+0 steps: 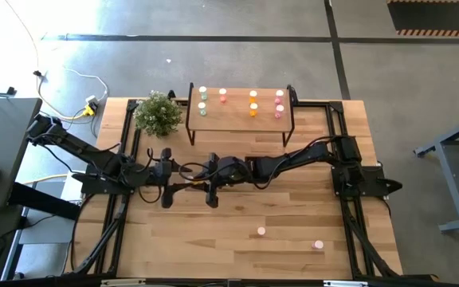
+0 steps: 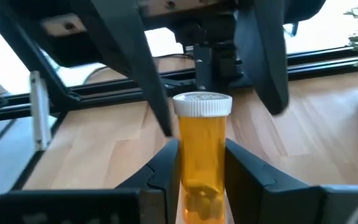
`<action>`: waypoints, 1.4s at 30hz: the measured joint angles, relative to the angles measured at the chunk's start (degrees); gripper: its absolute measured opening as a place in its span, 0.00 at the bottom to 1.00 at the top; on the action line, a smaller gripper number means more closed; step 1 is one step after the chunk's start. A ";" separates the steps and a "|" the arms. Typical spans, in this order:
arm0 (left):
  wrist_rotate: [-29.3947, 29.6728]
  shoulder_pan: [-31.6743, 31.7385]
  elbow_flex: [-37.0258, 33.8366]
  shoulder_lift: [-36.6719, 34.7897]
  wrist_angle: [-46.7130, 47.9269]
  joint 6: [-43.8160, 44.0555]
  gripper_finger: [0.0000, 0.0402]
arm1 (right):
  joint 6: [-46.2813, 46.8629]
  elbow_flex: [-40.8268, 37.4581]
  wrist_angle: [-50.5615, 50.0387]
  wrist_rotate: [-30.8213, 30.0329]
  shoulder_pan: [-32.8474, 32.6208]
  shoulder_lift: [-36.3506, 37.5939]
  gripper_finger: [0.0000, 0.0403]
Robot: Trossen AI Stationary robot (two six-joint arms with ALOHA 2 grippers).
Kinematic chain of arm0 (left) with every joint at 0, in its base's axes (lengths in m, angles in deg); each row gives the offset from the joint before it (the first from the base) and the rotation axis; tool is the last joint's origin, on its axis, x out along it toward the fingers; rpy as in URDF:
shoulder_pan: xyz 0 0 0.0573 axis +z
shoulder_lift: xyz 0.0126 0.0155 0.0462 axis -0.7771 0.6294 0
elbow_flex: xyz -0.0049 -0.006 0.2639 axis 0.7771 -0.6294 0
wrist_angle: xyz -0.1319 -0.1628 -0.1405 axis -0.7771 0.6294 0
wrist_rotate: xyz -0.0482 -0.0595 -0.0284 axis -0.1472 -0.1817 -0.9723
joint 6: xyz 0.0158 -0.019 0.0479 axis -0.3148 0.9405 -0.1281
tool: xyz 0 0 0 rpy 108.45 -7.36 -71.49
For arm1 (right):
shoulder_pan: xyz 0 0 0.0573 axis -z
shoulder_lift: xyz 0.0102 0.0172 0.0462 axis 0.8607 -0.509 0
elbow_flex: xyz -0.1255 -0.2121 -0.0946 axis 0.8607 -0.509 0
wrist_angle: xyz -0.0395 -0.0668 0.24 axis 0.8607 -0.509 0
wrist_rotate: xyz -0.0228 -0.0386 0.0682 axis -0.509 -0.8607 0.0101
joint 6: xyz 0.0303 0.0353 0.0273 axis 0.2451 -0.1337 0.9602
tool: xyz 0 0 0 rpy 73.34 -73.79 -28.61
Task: Pick and place medicine bottles onto shelf by color
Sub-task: Put the orange pill bottle on the shelf aligned with the other orange pill bottles
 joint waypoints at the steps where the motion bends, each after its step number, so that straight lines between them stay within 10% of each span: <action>1: -0.01 -0.02 0.00 -0.22 -0.06 0.00 0.55 | 0.00 0.00 -0.24 -0.82 -0.04 0.00 0.22; 28: 4.12 -0.02 0.00 -8.44 0.63 -7.96 0.56 | -2.32 -0.24 -12.11 -11.11 0.03 6.50 0.22; 42: 4.77 -0.02 0.00 -8.42 0.62 -8.49 0.56 | -3.61 -12.60 -13.60 -26.30 0.03 20.27 0.22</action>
